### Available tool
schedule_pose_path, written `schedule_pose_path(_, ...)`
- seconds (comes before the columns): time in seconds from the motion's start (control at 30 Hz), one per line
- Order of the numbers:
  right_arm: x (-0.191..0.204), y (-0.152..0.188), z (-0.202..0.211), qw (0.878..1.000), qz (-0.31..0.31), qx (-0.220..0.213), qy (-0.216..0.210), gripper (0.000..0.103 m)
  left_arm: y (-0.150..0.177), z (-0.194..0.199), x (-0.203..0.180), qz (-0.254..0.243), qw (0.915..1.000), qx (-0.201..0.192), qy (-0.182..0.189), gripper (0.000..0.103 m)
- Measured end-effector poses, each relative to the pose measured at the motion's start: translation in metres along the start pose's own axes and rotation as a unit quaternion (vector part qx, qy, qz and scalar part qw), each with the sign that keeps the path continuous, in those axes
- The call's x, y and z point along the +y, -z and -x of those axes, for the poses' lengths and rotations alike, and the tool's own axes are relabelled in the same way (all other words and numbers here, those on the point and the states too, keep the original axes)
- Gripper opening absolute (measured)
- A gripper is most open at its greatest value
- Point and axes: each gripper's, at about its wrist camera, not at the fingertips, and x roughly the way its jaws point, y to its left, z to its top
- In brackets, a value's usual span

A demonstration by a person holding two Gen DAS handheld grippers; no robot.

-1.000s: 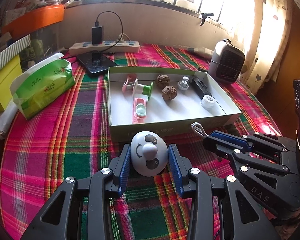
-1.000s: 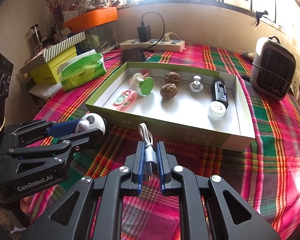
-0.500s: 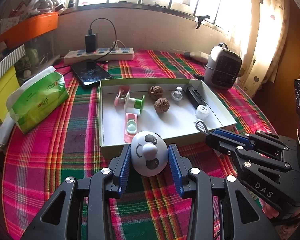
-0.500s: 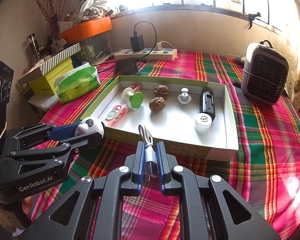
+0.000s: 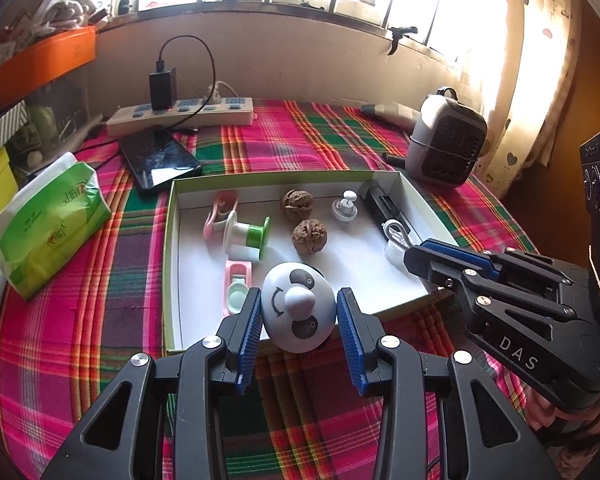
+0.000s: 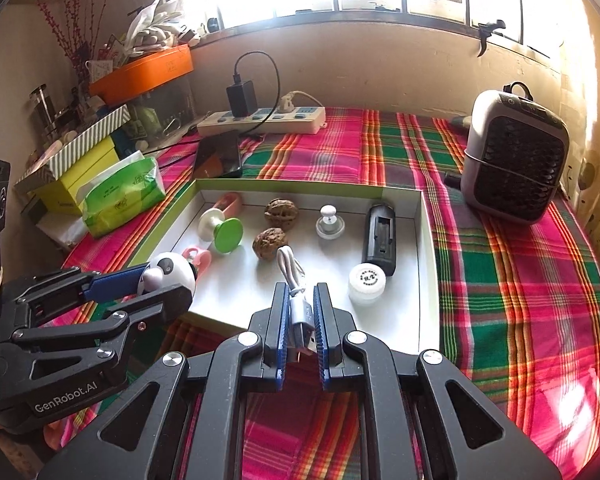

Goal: Organize objects
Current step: 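Carry the panda-face ball and white cable over the box with both tools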

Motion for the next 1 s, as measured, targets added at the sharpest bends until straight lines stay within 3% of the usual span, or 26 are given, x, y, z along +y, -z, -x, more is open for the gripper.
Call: schedule_pose_path(1.0, -0.020, -0.021, -0.060, 0.999, 0.005, 0.050, -0.002, 0.013, -0.020, -0.053, -0.001, -0.006, 0.9993, 0.035, -0.015, 0.036)
